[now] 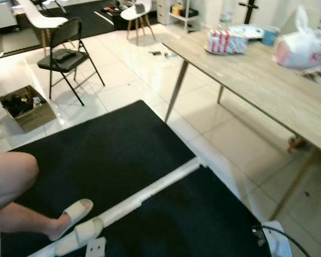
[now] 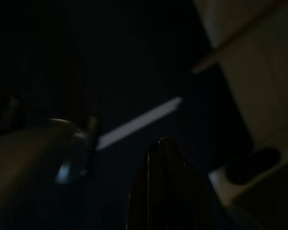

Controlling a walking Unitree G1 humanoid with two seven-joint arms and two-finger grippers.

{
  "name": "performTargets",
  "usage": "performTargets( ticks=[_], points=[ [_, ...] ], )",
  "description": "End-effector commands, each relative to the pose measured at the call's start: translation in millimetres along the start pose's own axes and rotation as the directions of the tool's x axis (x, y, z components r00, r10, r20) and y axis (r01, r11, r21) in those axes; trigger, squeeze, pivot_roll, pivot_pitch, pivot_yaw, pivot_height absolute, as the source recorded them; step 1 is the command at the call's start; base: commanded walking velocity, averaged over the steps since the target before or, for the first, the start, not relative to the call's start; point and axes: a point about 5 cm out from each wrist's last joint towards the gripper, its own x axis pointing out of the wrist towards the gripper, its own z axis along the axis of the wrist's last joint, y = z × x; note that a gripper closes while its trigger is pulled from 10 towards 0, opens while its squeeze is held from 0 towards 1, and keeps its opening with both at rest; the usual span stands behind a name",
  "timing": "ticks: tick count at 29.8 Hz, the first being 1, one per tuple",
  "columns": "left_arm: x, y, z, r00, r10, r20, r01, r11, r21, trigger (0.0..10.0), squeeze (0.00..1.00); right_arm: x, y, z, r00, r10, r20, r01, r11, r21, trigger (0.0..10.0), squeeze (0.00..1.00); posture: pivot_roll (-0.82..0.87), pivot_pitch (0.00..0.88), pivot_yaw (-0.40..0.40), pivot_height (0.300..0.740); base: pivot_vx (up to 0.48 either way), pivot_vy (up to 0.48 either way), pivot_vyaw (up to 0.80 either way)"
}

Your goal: Restocking fridge

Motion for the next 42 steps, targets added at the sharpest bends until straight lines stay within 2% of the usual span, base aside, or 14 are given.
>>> performTargets(
  ticks=[1, 10, 42],
  points=[
    [1.1, -2.5, 1.9, 1.000, -0.006, -0.001, 0.006, 1.000, 0.007, 10.0, 0.00, -1.0, -4.3, -4.7, 1.000, -0.010, -0.011, 0.010, 1.000, -0.001, 10.0, 0.00, -0.03, 0.000, 0.023, 0.740, 0.375, 0.000, -0.57],
    [1.5, -3.5, 2.7, 1.000, -0.009, 0.001, 0.009, 1.000, 0.006, 10.0, 0.00, -0.9, -3.8, -2.9, 1.000, -0.003, -0.001, 0.003, 1.000, 0.021, 10.0, 0.00, -0.03, 0.000, 0.021, 0.740, 0.372, 0.000, -0.72],
    [1.8, -5.0, 2.3, 1.000, -0.011, 0.001, 0.011, 1.000, 0.002, 10.0, 0.00, -0.5, -1.1, -3.2, 1.000, -0.006, -0.001, 0.006, 1.000, 0.019, 10.0, 0.00, -0.03, 0.000, 0.020, 0.740, 0.373, 0.000, 0.00]
  ],
)
